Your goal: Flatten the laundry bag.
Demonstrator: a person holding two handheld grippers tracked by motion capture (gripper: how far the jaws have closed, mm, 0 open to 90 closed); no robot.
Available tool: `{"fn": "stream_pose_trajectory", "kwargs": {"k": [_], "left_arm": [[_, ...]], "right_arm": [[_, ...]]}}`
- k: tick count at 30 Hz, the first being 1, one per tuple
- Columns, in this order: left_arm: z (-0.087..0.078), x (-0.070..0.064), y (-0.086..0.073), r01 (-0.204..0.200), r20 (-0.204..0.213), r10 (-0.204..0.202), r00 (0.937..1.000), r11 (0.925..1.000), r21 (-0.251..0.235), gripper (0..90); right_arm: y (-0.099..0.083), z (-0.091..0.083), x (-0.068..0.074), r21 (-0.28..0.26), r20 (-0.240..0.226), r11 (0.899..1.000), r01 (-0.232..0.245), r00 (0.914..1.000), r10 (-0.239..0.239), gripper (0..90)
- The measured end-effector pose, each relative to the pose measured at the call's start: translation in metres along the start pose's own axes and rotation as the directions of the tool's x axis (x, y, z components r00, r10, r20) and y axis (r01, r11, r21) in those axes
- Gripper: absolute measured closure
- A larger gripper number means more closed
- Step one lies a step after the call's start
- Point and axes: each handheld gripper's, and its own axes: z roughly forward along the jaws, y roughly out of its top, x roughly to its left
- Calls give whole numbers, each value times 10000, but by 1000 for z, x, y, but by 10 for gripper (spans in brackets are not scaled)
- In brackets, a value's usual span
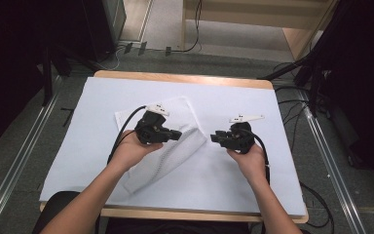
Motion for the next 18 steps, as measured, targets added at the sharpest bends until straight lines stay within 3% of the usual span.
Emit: {"fn": "stream_pose_trajectory", "kwargs": {"k": [5, 18], "left_arm": [[9, -10, 3, -242, 184, 239, 9995, 9995, 203, 900], [33, -13, -8, -61, 681, 22, 9977, 9983, 580, 900]], "right_arm": [[0, -2, -6, -34, 124, 10000, -80, 9999, 81, 687], [0, 1, -4, 40, 110, 10000, -29, 9999, 29, 688]]}}
